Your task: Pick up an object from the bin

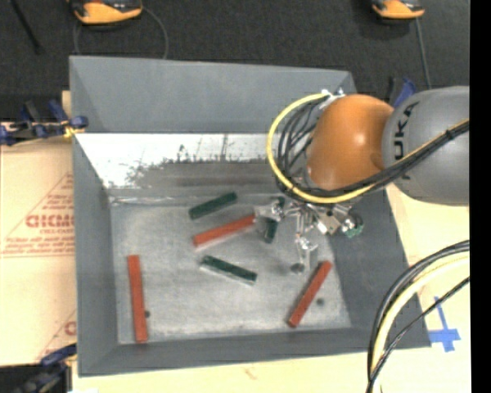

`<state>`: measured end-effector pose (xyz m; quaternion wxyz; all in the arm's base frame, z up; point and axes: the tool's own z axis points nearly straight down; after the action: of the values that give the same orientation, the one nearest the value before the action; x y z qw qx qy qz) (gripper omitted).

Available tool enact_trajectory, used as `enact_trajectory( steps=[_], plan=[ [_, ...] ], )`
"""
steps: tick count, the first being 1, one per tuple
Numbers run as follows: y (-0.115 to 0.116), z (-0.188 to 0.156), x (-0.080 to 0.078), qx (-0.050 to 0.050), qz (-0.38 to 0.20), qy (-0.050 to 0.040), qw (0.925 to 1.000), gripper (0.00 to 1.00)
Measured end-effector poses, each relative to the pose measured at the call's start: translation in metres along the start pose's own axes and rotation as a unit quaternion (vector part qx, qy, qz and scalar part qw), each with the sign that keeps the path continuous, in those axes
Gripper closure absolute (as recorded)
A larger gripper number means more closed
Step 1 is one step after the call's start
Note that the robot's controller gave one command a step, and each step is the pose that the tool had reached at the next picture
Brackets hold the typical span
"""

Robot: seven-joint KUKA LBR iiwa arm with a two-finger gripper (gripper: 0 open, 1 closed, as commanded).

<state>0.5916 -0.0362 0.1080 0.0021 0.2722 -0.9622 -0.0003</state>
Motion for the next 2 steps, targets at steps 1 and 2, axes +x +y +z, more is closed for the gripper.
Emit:
enact_trajectory(
  steps=[1, 2],
  plan=[
    [0.006, 0.035, -0.051, 0.005, -0.126, -0.0068, 0.9919, 0.00],
    [0.021, 0.035, -0.090, 0.004, -0.183, -0.0060, 0.9831, 0.00]
  ],
)
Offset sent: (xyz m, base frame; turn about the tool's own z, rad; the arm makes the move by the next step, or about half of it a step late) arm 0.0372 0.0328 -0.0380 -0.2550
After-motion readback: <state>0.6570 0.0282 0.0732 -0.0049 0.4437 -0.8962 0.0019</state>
